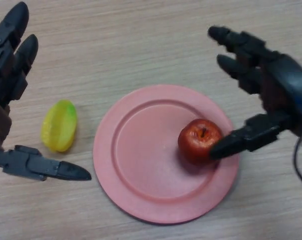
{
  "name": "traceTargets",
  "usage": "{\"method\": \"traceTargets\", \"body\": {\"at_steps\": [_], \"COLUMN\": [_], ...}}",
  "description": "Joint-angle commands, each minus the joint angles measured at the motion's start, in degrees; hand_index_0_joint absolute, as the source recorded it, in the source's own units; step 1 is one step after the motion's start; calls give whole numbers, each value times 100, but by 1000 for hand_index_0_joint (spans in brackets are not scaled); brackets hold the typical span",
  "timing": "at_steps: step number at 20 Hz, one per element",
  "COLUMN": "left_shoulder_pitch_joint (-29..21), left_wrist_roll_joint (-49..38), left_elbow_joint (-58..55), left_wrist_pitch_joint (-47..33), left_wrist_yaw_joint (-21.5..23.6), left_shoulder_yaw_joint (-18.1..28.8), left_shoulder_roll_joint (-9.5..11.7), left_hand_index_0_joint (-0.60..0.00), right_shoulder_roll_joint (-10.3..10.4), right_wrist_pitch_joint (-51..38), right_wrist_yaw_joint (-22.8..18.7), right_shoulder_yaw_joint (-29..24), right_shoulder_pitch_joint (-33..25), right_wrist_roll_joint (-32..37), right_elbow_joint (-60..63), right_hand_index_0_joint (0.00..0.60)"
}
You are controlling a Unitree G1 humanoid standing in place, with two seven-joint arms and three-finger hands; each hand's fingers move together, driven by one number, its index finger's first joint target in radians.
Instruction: Pick up the red apple and place it on the plate
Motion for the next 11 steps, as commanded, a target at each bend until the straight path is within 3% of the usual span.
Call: {"method": "traceTargets", "body": {"at_steps": [1, 4, 6, 11], "left_shoulder_pitch_joint": [-104, -156, -201, -366], "left_wrist_roll_joint": [67, -292, -355, -138], "left_elbow_joint": [-323, -366, -419, -621], "left_wrist_pitch_joint": [-413, -397, -305, -30], "left_wrist_yaw_joint": [101, 222, 272, 408], "left_shoulder_yaw_joint": [247, 373, 358, 180], "left_shoulder_roll_joint": [215, 199, 279, 338], "left_hand_index_0_joint": [0, 0, 0, 0], "right_shoulder_roll_joint": [-211, -280, -306, -454], "right_wrist_pitch_joint": [-422, -594, -417, -6], "right_wrist_yaw_joint": [-209, -359, -549, -503], "right_shoulder_yaw_joint": [-570, -840, -921, -1002], "right_shoulder_pitch_joint": [187, 903, 1063, 1088], "right_wrist_roll_joint": [833, 1745, 2141, 2551], "right_elbow_joint": [-739, -1492, -1860, -2336], "right_hand_index_0_joint": [0, 0, 0, 0]}}
